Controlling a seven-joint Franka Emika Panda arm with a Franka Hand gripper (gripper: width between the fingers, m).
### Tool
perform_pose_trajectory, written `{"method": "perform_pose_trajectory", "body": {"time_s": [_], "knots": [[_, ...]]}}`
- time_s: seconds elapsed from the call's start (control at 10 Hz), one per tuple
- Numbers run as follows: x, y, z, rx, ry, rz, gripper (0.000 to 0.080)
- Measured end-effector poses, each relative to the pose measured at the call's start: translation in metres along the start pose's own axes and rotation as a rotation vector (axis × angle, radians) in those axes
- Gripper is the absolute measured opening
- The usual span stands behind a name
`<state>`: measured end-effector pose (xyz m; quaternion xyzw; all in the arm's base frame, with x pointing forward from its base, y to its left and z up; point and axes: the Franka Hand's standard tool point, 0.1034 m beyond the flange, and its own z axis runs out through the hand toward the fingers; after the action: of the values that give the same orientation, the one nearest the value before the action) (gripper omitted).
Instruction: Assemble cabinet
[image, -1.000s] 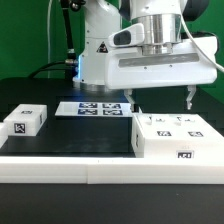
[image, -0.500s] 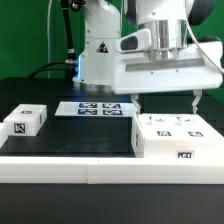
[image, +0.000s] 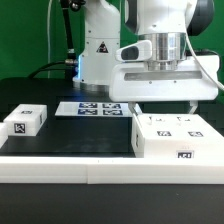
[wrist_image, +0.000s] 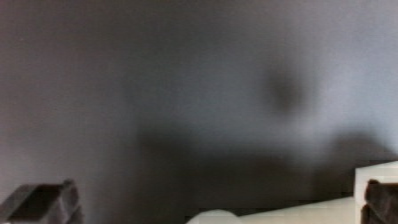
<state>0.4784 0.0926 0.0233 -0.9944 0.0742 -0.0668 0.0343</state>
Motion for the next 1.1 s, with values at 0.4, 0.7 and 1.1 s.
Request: {"method": "perform_pose_trajectory", "body": {"time_s": [0.4, 0.7, 1.1], "knots": [[0.001, 0.001, 0.002, -0.002, -0.001, -0.021, 0.0797], [0.011, 0.012, 0.017, -0.015, -0.005, -0.084, 0.0797], [0.013, 0.013, 0.019, -0.015, -0.004, -0.077, 0.0797]]}}
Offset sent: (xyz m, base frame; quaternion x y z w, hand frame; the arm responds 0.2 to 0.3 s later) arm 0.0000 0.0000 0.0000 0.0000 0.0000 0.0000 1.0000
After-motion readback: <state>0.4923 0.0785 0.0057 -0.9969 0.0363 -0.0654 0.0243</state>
